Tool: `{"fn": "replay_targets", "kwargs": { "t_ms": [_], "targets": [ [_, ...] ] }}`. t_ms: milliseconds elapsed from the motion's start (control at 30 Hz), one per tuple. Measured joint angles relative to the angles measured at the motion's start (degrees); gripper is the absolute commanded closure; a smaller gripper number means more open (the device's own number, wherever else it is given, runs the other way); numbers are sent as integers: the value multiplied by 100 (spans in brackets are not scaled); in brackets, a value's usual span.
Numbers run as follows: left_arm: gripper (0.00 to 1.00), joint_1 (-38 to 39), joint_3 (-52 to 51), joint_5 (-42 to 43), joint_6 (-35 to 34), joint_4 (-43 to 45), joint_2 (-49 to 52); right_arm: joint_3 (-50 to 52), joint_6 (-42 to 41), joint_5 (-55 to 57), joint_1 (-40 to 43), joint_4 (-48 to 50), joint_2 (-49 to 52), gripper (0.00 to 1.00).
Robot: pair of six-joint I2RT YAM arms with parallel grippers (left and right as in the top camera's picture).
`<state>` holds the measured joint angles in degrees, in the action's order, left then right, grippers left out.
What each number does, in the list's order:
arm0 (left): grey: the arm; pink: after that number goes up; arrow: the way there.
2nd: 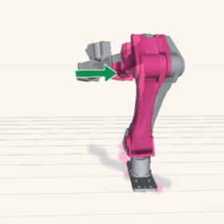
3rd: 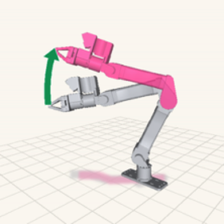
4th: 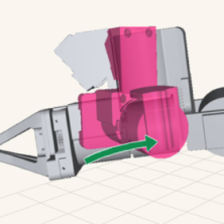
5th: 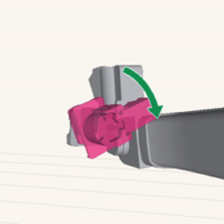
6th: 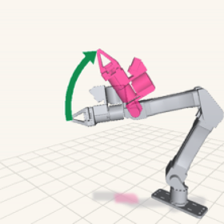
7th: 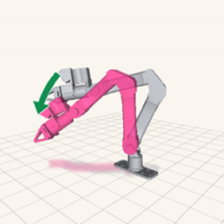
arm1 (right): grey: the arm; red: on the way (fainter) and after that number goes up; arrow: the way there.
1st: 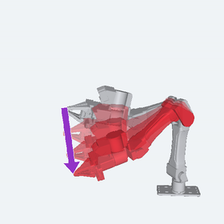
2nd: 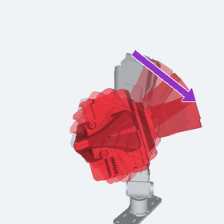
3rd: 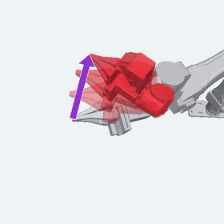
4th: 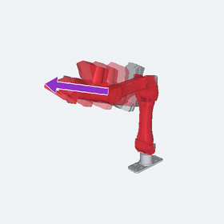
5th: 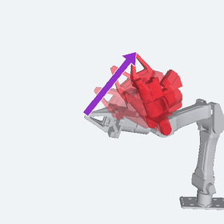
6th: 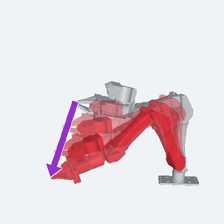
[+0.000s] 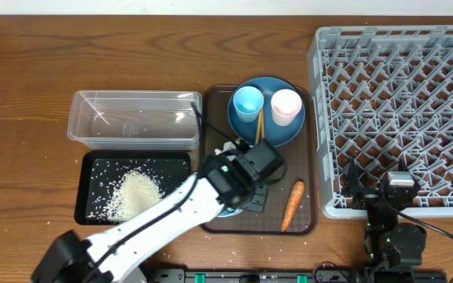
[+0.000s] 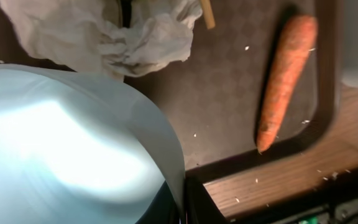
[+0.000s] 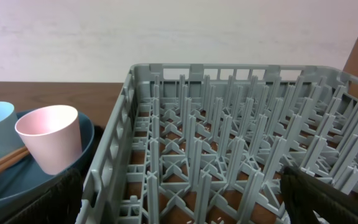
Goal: Sort waste into correct bins and load items into the dishwasher rack
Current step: 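Return the emptied bowl to the brown tray with the left gripper, then grasp the orange carrot with the left gripper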
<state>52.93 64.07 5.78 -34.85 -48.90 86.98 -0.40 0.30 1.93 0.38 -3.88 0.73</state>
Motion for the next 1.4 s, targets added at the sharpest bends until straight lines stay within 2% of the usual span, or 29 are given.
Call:
{"fn": "replay_targets", "kwargs": {
  "t_ms": [333, 400, 500, 600, 833, 1100, 1267, 1400],
  "targets": [
    [88, 173, 0, -50, -116, 26, 592, 0, 0, 0, 0, -2, 0, 1],
    [83, 173, 0, -66, -116, 22, 592, 0, 0, 0, 0, 0, 0, 1],
    [68, 173, 0, -109, -149, 9, 592, 0, 0, 0, 0, 0, 0, 1],
    [61, 173, 0, -131, -129, -68, 592, 0, 0, 0, 0, -2, 0, 1],
    [59, 214, 35, -153, -136, -293, 361, 0, 0, 0, 0, -2, 0, 1],
    [58, 1019, 256, -173, -136, 599, -348, 0, 0, 0, 0, -2, 0, 1],
    [57, 1585, 264, -424, -136, 1158, 42, 0, 0, 0, 0, -2, 0, 1],
    [53, 1749, 264, -726, -131, 1458, 542, 0, 0, 0, 0, -2, 0, 1]
  ]
}}
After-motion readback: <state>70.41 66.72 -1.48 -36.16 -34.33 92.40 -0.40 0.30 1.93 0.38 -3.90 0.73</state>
